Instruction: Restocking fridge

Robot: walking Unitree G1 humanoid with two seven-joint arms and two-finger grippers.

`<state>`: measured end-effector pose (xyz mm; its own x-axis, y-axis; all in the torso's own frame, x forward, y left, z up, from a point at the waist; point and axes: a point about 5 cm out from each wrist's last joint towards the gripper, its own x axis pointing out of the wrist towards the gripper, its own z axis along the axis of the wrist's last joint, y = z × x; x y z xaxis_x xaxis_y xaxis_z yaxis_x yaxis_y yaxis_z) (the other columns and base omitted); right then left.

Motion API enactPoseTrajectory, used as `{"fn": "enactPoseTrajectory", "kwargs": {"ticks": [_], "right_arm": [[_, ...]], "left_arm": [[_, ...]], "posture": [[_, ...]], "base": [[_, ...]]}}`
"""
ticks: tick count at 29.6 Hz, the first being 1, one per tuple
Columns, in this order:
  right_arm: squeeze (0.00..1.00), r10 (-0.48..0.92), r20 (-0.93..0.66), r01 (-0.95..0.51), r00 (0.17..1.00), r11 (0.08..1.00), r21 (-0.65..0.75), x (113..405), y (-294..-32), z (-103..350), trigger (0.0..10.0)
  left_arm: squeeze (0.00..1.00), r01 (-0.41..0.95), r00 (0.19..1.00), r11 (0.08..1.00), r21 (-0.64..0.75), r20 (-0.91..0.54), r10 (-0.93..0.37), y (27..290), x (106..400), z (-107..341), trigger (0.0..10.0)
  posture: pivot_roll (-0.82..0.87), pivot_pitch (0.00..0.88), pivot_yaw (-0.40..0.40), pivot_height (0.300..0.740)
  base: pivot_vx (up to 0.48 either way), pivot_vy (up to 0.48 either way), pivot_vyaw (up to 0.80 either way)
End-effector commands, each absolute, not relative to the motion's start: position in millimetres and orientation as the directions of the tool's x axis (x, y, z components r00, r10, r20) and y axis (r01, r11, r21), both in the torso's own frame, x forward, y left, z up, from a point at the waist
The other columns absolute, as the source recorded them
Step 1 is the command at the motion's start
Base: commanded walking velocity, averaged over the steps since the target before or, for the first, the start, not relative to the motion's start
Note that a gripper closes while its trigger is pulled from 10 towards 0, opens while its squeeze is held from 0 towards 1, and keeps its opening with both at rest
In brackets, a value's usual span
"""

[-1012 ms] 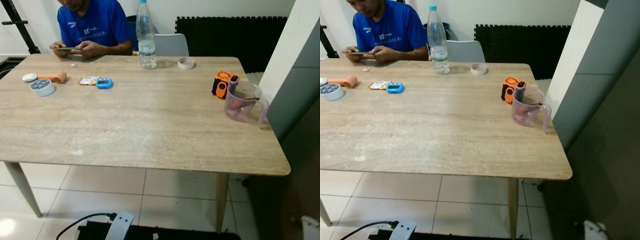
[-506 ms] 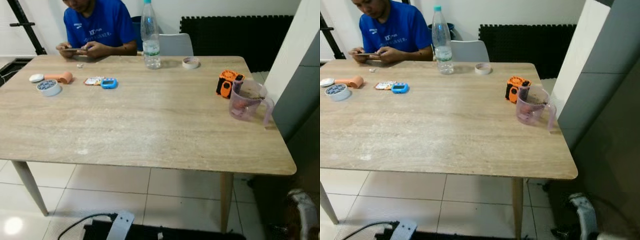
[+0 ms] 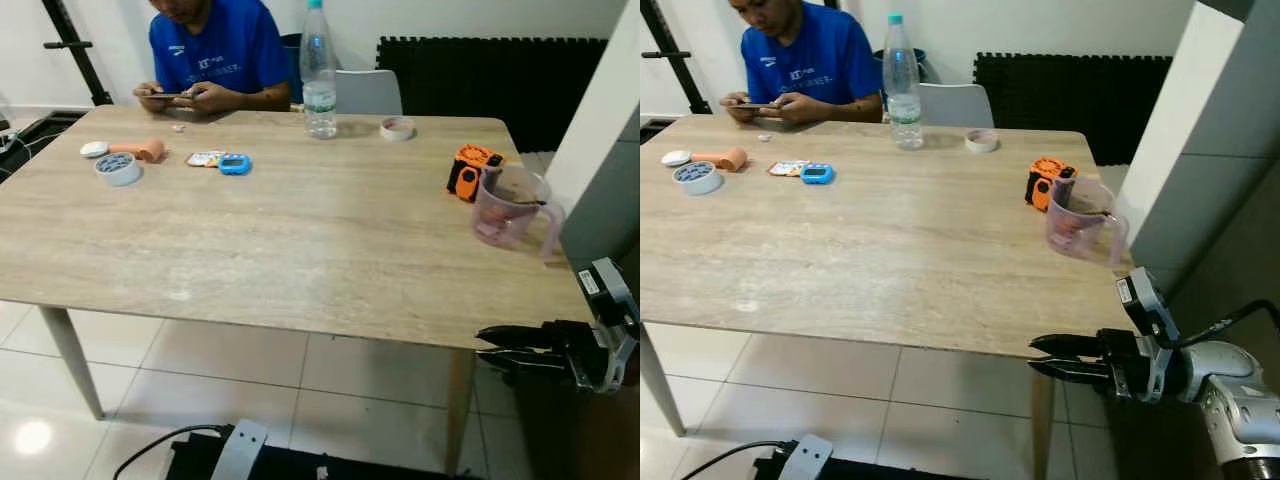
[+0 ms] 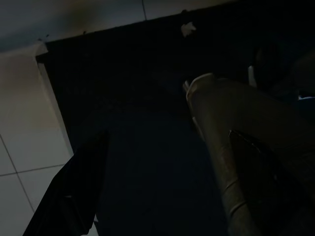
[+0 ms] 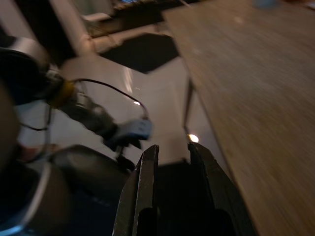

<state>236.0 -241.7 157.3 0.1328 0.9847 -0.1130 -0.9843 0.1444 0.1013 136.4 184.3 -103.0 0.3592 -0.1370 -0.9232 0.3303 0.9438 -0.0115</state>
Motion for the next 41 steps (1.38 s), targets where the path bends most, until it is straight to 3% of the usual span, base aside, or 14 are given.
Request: {"fn": "enactPoseTrajectory", "kwargs": {"ticks": [1, 4, 6, 9, 12, 13, 15, 16, 18, 19, 24, 27, 37, 41], "right_arm": [[0.0, 0.998, -0.061, -0.998, 0.03, 0.034, 0.056, 233.0, -224.8, 172.1, 10.0], [0.0, 1.0, 0.012, -1.0, -0.012, -0.012, 0.005, 229.3, -213.5, 190.5, 10.0], [0.0, 0.996, 0.089, -0.999, 0.005, 0.008, -0.04, 232.7, -208.6, 205.4, 10.0], [0.0, 0.946, 0.172, -0.946, 0.273, 0.297, -0.132, 267.2, -210.2, 219.3, 10.0], [0.0, 0.828, 0.136, -0.81, 0.544, 0.56, -0.172, 303.3, -220.1, 216.6, 10.0], [0.0, 0.828, 0.136, -0.81, 0.544, 0.56, -0.172, 303.3, -220.1, 216.6, 10.0], [0.0, 0.709, 0.115, -0.693, 0.696, 0.705, -0.149, 324.1, -229.8, 214.2, 10.0], [0.62, 0.605, 0.102, -0.592, 0.79, 0.795, -0.133, 336.3, -238.3, 212.7, 10.0], [0.62, 0.534, 0.092, -0.522, 0.841, 0.844, -0.127, 343.3, -243.8, 211.8, 10.0], [1.0, 0.438, 0.072, -0.427, 0.896, 0.894, -0.135, 349.9, -251.2, 210.2, 10.0], [1.0, 0.277, 0.06, -0.264, 0.959, 0.95, -0.167, 357.4, -265.6, 208.4, 10.0], [1.0, 0.178, 0.109, -0.165, 0.978, 0.979, -0.116, 361.7, -279.5, 212.4, 10.0], [1.0, 0.05, 0.109, -0.052, 0.993, 0.999, 0.015, 352.9, -324.9, 205.4, 10.0], [1.0, 0.028, 0.104, -0.033, 0.994, 0.999, 0.043, 350.5, -330.7, 203.4, 10.0]], "left_arm": [[0.0, 0.33, 0.338, 0.944, -0.007, -0.933, -0.125, 190.1, 131.4, -104.0, 10.0], [0.0, 0.329, 0.338, 0.944, -0.008, -0.933, -0.126, 190.1, 131.4, -104.0, 10.0], [0.0, 0.329, 0.338, 0.944, -0.01, -0.932, -0.128, 189.6, 131.6, -104.0, 10.0], [0.0, 0.328, 0.339, 0.945, -0.012, -0.932, -0.13, 189.2, 131.9, -103.9, 10.0], [0.0, 0.327, 0.34, 0.945, -0.013, -0.931, -0.131, 188.9, 132.0, -103.9, 10.0], [0.0, 0.327, 0.34, 0.945, -0.013, -0.931, -0.131, 188.9, 132.0, -103.9, 10.0], [0.0, 0.327, 0.34, 0.945, -0.013, -0.931, -0.131, 188.6, 132.1, -104.0, 10.0], [0.0, 0.326, 0.341, 0.945, -0.013, -0.931, -0.13, 188.6, 132.1, -104.0, 10.0], [0.0, 0.326, 0.341, 0.945, -0.013, -0.931, -0.13, 188.6, 132.1, -104.0, 10.0], [0.0, 0.325, 0.341, 0.945, -0.013, -0.931, -0.13, 188.5, 132.1, -104.0, 10.0], [0.0, 0.323, 0.341, 0.946, -0.016, -0.931, -0.132, 187.6, 131.7, -104.2, 10.0], [0.0, 0.323, 0.34, 0.946, -0.017, -0.931, -0.133, 187.3, 131.1, -104.4, 10.0], [0.0, 0.35, 0.325, 0.937, -0.009, -0.937, -0.13, 188.0, 128.3, -105.3, 10.0], [0.0, 0.356, 0.322, 0.934, -0.006, -0.938, -0.129, 188.7, 127.7, -105.4, 10.0]], "posture": [[-0.02, 0.0, 0.031, 0.74], [-0.02, 0.0, 0.031, 0.74], [-0.02, 0.0, 0.029, 0.74], [-0.02, 0.0, 0.027, 0.74], [-0.02, 0.0, 0.026, 0.74], [-0.02, 0.0, 0.026, 0.74], [-0.02, 0.0, 0.025, 0.74], [-0.02, 0.0, 0.025, 0.74], [-0.02, 0.0, 0.025, 0.74], [-0.01, 0.0, 0.021, 0.74], [0.0, 0.0, 0.016, 0.74], [0.0, 0.0, 0.017, 0.74], [0.0, 0.012, 0.021, 0.74], [0.0, 0.033, 0.023, 0.74]], "base": [[0.0, 0.0, 0.0], [0.0, 0.0, 0.0], [0.0, 0.0, 0.0], [0.0, 0.0, 0.0], [0.0, 0.0, 0.0], [0.0, 0.0, 0.0], [0.0, 0.0, 0.0], [0.0, 0.0, 0.0], [0.0, 0.0, 0.0], [0.0, 0.0, 0.0], [0.0, 0.0, 0.0], [0.0, 0.0, 0.0], [0.0, 0.0, 0.0], [0.0, 0.0, 0.0]]}}
